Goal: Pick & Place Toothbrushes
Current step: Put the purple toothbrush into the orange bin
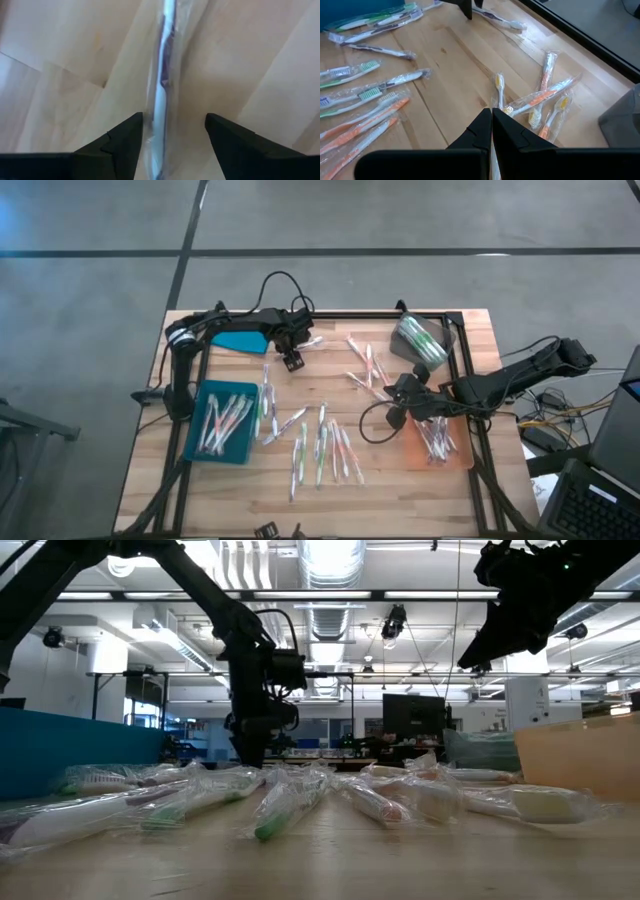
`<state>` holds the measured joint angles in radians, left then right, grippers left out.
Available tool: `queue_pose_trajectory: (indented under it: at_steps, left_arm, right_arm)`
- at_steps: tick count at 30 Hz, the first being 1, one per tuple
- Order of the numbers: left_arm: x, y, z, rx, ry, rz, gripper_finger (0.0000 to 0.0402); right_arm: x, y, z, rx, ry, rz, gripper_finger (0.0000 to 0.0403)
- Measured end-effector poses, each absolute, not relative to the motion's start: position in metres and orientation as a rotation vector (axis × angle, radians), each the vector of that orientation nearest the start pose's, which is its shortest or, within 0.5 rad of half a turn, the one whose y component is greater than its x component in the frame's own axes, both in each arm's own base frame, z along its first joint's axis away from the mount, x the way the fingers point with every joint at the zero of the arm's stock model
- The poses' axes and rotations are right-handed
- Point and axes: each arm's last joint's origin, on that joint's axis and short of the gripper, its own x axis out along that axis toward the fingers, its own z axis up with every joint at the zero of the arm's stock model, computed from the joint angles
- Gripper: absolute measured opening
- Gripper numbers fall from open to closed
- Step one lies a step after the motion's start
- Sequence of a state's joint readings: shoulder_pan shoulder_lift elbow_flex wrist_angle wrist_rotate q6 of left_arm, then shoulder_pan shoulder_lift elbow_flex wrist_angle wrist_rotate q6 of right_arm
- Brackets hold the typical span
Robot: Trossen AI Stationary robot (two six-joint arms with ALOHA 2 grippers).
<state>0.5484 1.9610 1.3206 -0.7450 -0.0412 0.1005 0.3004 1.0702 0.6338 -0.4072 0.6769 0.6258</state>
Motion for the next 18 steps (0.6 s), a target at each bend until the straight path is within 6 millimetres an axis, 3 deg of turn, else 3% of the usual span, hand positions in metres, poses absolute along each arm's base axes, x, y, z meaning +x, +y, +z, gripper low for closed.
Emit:
queue_pose_trajectory:
  at_steps: [18]
  left_arm:
    - [0.3154,0.1919,0.1534,-0.289,1.382,0.391,0.0083]
  right_arm:
    - [0.1971,0.0421,0.2185,0.191,0.601,-0.564,0.0008]
